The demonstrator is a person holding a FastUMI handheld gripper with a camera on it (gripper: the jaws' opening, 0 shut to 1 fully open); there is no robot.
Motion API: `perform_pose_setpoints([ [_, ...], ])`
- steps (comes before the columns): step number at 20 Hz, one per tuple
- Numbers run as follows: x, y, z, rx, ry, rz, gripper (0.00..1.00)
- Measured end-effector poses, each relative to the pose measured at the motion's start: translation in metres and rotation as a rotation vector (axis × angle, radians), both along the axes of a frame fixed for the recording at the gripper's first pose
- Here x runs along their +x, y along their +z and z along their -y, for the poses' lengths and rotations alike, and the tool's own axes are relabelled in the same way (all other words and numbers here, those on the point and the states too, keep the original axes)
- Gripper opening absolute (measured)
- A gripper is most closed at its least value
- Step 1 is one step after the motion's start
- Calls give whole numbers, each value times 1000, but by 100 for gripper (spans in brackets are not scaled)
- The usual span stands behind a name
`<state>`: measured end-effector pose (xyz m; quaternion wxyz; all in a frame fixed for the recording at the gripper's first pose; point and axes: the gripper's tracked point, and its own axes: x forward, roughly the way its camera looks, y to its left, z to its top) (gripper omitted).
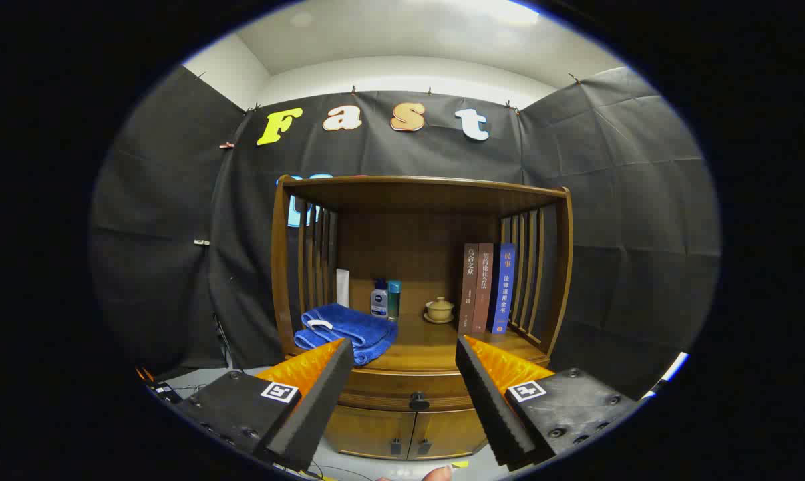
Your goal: Pull open the drawer, take out the items inside it, and place them on the countertop above the cabinet.
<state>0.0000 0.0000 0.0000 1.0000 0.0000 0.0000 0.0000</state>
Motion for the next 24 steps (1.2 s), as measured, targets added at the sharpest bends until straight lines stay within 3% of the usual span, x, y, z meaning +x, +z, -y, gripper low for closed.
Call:
perform_pose_setpoints([
  [2, 2, 4, 0, 13, -8, 15, 98],
  [7, -1, 9, 4, -21, -12, 38, 86],
  [20, 4, 12, 2, 14, -13, 73, 97],
  [24, 31, -15, 5, 9, -28, 60, 98],
])
